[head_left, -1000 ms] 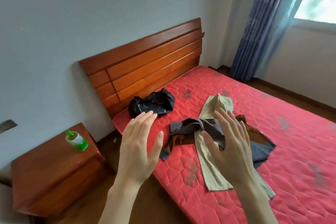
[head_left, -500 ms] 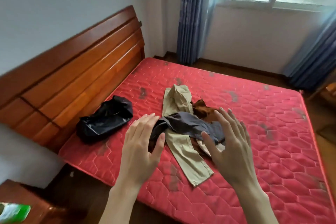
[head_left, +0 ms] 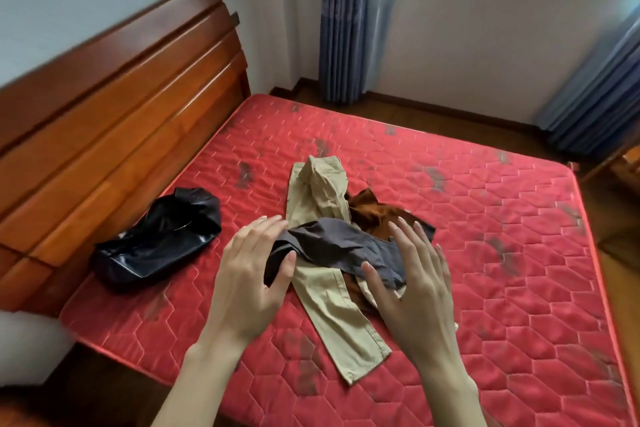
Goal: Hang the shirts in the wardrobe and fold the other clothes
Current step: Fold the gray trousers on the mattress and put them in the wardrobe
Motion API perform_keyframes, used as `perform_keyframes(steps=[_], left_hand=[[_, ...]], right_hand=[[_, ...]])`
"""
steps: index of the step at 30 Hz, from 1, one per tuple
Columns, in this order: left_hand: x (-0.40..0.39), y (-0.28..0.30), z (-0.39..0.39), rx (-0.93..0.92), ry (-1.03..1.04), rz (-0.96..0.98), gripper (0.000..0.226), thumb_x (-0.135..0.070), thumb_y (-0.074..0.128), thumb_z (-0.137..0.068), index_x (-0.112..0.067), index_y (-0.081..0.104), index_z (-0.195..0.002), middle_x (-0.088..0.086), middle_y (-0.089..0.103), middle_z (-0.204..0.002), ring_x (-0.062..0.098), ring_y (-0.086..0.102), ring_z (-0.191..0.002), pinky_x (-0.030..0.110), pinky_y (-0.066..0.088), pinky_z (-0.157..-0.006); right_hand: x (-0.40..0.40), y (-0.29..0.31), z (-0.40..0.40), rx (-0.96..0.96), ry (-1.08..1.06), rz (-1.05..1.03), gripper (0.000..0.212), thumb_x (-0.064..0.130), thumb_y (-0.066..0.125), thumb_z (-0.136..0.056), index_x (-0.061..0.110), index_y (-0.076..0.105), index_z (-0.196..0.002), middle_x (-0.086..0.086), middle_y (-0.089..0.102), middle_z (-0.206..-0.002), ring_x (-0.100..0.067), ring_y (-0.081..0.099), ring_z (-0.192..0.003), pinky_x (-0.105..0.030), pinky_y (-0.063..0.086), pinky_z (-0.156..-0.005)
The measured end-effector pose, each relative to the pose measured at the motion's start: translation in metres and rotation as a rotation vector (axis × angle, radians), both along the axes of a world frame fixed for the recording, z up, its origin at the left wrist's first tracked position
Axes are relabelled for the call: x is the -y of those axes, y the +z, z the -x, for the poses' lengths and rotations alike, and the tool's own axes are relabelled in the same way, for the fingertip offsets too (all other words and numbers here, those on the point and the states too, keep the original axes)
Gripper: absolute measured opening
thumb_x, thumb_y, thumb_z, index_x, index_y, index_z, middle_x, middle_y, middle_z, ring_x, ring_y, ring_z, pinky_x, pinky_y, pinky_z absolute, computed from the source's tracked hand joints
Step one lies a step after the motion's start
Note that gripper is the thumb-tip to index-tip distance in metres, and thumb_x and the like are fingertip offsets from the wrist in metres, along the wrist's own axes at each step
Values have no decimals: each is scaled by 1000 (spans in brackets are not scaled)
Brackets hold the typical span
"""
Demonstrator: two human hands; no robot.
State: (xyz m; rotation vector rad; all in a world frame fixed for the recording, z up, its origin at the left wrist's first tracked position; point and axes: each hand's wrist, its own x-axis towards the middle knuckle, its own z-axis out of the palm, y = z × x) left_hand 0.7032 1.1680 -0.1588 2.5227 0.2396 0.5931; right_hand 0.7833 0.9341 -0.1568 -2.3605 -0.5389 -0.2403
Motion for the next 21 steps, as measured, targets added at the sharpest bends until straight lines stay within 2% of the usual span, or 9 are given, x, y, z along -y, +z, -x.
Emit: perform_keyframes(steps=[8, 16, 21], left_hand=[[-49, -46, -26, -95, 107, 62, 48, -44, 48, -104, -19, 57, -143, -7, 56, -147, 10, 41, -146, 42, 37, -119], [-114, -110, -54, -162, 122, 142, 46, -43, 49, -102, -21, 58, -142, -7, 58, -145, 10, 43, -143, 38, 37, -118], [-154, -173, -68, -217, 134, 193, 46, -42, 49, -102, -20, 58, -141, -10, 57, -144, 8, 43, -143, 34, 35, -119]], right_hand=[[-56, -43, -46, -86, 93, 43, 67, 44, 69, -97, 22, 44, -155, 9, 39, -163, -6, 19, -157, -50, 23, -127], [-126, -81, -78, -121, 123, 76, 63, 44, 67, -98, 22, 47, -153, 10, 41, -161, -5, 22, -156, -51, 26, -126], [-182, -134, -98, -160, 131, 81, 61, 56, 52, -99, 26, 47, -153, 15, 41, -161, -5, 25, -155, -44, 22, -127]])
